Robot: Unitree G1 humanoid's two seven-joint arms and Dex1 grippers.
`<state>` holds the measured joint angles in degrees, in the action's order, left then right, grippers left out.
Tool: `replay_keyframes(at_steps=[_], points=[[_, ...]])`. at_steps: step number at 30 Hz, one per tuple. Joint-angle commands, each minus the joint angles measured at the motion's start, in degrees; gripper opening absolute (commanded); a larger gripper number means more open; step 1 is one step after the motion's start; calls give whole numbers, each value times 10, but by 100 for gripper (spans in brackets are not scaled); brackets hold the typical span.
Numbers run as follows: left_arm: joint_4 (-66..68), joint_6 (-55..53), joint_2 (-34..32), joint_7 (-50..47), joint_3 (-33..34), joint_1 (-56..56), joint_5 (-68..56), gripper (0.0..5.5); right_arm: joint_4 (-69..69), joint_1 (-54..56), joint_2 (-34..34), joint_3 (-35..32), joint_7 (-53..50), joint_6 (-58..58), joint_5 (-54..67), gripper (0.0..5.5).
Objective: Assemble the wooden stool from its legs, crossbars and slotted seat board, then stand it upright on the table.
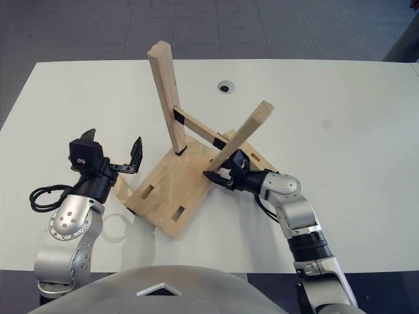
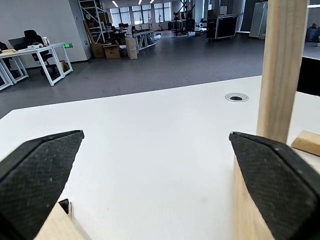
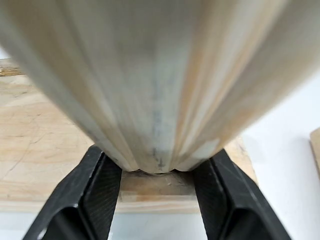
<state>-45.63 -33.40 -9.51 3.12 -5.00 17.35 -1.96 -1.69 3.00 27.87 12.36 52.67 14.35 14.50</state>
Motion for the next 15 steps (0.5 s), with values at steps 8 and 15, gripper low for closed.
replay_keyframes(at_steps=[8, 15], points=[[4, 5, -5, 7, -5, 3, 6, 542, 26, 18, 62, -4, 75, 25, 9, 202], [5, 5, -5, 8, -8, 3, 7, 542, 37, 57, 101, 22, 143, 17, -7, 202]])
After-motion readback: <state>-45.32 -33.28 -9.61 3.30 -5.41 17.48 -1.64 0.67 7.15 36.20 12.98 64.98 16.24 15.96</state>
